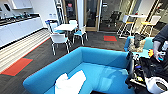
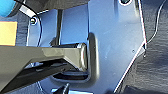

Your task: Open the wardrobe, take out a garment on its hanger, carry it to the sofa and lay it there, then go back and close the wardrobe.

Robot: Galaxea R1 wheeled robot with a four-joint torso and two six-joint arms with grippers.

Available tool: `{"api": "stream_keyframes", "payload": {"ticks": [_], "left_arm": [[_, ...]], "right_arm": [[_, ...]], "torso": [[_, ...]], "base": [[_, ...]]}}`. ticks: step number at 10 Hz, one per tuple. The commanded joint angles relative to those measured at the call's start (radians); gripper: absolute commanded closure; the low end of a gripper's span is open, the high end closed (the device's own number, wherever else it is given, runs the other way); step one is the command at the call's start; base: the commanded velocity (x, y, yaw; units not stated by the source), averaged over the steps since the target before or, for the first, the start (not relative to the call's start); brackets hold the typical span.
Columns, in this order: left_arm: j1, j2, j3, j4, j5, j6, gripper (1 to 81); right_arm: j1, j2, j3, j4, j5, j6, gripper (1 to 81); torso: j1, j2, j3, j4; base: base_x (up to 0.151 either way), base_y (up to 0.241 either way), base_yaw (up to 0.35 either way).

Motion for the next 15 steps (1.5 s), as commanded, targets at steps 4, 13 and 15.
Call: {"api": "stream_keyframes", "payload": {"ticks": [4,13,15], "left_arm": [[-0.008,0.030,-0.087,0.030,0.028,0.002,1.0],[-0.008,0.050,-0.104,0.037,0.029,0.003,1.0],[-0.008,0.052,-0.104,0.040,0.029,0.003,1.0]], "right_arm": [[-0.003,0.017,-0.046,-0.002,-0.069,0.003,1.0],[-0.013,0.027,-0.055,-0.003,-0.069,0.001,1.0],[-0.013,0.028,-0.059,-0.003,-0.069,0.001,1.0]], "torso": [[0.002,-0.001,0.007,0.000],[0.002,-0.002,0.008,0.000],[0.002,-0.002,0.008,0.000]], "base": [[0.000,0.000,0.000],[-0.067,0.000,0.000],[-0.123,0.000,0.000]]}}
